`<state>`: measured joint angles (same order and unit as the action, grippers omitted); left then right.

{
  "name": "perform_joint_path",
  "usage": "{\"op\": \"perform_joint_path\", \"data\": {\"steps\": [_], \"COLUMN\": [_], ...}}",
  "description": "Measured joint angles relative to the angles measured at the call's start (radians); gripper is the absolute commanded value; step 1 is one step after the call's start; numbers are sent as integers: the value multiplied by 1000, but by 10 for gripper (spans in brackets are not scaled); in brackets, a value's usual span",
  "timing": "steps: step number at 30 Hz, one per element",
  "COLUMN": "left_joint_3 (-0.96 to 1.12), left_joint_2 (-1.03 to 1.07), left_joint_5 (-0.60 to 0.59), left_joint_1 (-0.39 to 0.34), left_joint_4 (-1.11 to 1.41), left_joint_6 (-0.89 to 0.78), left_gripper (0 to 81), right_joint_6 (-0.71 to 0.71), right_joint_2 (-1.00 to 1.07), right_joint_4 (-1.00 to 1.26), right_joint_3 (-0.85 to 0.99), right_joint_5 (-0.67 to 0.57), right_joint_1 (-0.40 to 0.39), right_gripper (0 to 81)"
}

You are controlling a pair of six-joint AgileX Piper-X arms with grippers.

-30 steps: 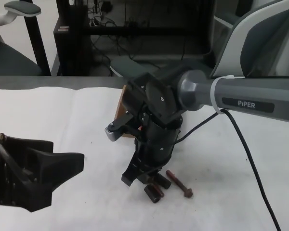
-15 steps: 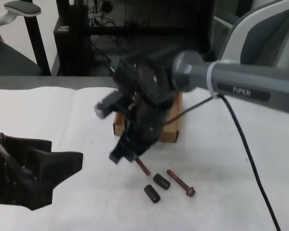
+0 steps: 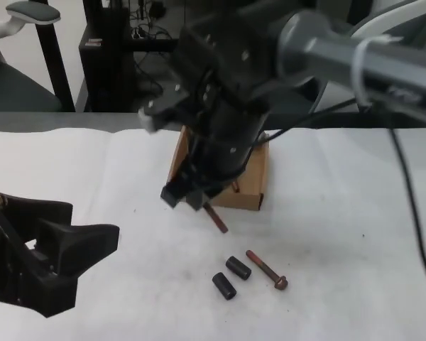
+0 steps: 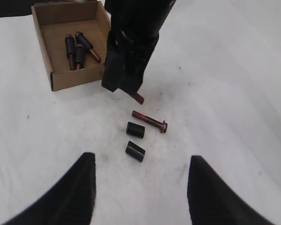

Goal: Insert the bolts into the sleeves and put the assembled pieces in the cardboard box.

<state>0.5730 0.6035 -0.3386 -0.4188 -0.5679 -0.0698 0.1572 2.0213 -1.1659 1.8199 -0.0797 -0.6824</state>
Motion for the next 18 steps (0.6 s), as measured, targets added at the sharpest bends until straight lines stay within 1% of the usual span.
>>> {"op": "perform_joint_path", "data": {"steps": [3,7,12,13,14,18], "left_joint_3": [0,0,0,0,0,0], "left_joint_2": [3,45,142,161,179,251], "left_joint_5": [0,-14,-42,-45,-47,-67], "left_joint_1": [0,0,0,0,0,0], "left_joint_4": [0,0,0,0,0,0], "left_joint_6": [3,3,22,30,41,114], "left_gripper": [581,581,581,581,581,581], "right_joint_6": [-17,-50,-84,-87,-98,-132], "right_joint_2": [-57,-152,-283,-294,-340,-449], "right_joint_4": [15,79,180,185,231,307], "right_joint_3": [-36,-132,-307,-314,-385,-533], "right_joint_5": [0,-1,-1,-1,-4,-24], "right_joint_1": [0,-3,-12,-13,-13,-15], "right_gripper": [6,6,6,6,6,6]}}
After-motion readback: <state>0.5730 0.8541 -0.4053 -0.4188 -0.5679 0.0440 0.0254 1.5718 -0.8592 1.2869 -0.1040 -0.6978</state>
